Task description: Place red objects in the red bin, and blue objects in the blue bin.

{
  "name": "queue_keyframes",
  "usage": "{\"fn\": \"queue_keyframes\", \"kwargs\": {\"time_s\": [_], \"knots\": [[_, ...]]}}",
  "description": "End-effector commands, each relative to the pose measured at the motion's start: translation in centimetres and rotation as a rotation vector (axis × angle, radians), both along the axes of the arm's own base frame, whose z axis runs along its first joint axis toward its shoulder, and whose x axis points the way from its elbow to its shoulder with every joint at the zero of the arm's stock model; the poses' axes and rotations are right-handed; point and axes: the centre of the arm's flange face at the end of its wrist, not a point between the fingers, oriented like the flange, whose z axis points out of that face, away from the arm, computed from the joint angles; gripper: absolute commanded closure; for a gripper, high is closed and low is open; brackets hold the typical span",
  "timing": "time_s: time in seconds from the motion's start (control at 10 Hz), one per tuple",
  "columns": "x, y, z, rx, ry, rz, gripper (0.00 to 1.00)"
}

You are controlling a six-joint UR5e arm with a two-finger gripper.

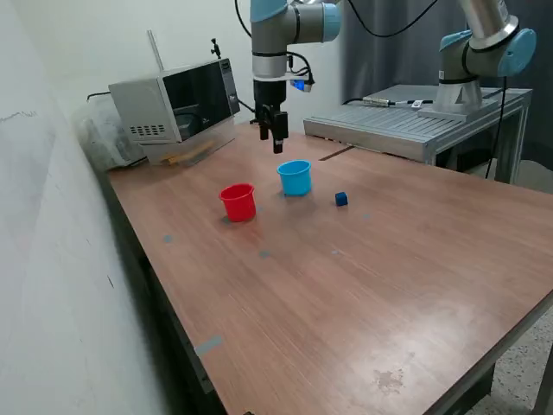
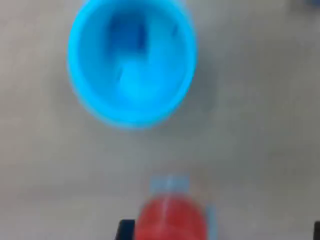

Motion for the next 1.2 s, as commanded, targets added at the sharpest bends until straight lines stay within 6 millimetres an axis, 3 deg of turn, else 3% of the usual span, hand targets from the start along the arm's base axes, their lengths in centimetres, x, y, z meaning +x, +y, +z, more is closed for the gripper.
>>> {"fn": "queue_keyframes", "kwargs": {"time_s": [0.0, 0.2, 0.4, 0.6, 0.9, 1.1], "knots": [[10.3, -3.8, -5.6, -0.074, -0.141, -0.071, 0.0], [13.7, -6.5, -8.2, -0.075, -0.17, -0.144, 0.0], [14.4, -9.9, -8.6, -0.072, -0.151, -0.133, 0.0], [14.2, -12.0, -8.8, -0.072, -0.117, -0.128, 0.0], [12.2, -14.9, -6.5, -0.093, -0.041, -0.135, 0.0], [10.4, -14.4, -10.5, -0.088, -0.099, -0.138, 0.0]]}}
